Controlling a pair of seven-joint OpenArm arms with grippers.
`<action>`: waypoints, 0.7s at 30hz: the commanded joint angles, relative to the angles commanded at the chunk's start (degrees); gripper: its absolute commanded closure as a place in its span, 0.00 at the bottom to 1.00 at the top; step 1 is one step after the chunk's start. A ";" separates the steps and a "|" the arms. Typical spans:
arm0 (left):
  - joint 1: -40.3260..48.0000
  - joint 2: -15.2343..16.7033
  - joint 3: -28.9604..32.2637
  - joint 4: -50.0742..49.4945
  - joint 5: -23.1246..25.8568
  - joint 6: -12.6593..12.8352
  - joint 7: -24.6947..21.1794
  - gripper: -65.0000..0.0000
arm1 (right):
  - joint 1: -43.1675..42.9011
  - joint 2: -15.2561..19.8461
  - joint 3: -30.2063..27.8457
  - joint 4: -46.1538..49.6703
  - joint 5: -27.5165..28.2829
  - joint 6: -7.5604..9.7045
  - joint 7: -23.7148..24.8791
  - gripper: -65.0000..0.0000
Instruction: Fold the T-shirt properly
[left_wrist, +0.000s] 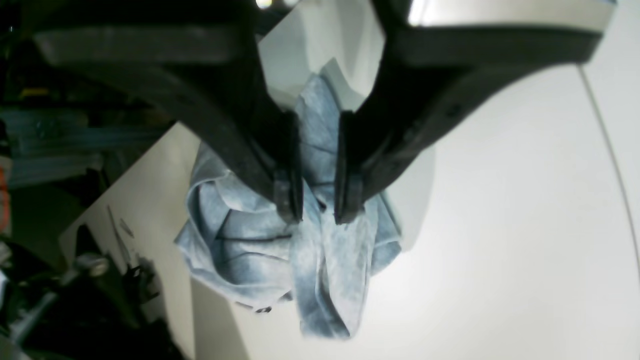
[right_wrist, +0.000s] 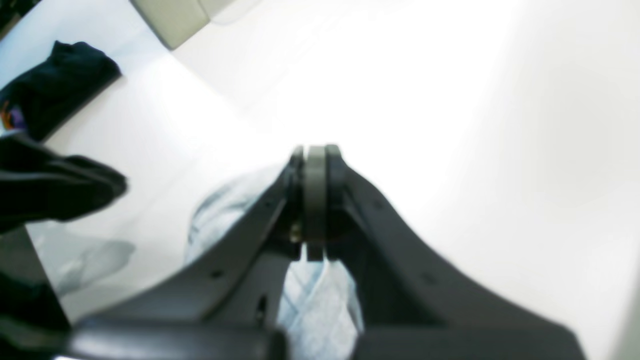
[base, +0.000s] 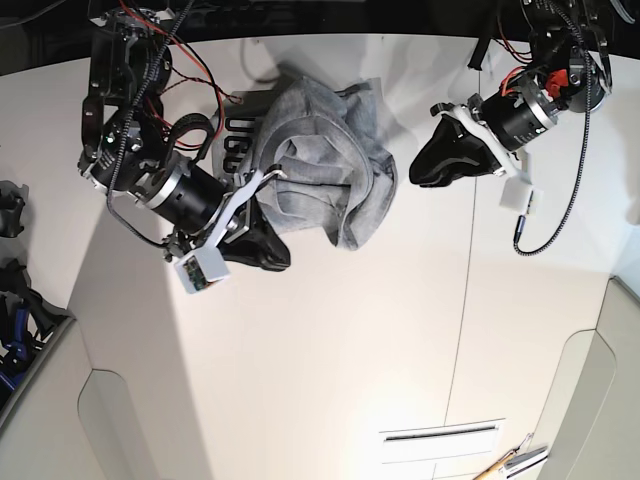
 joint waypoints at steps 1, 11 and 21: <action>0.02 0.00 0.79 -0.09 1.18 0.00 -0.02 0.81 | 0.13 0.00 -0.33 -2.23 1.07 0.20 -0.28 1.00; -0.09 -0.04 0.52 -0.17 7.54 0.00 -3.89 0.81 | 0.13 -0.76 -13.94 -15.50 4.85 1.25 -0.59 1.00; -0.33 -0.04 -14.95 -0.15 -0.87 0.00 -4.39 0.81 | 0.66 -7.82 -20.44 -15.58 8.04 1.95 -0.92 1.00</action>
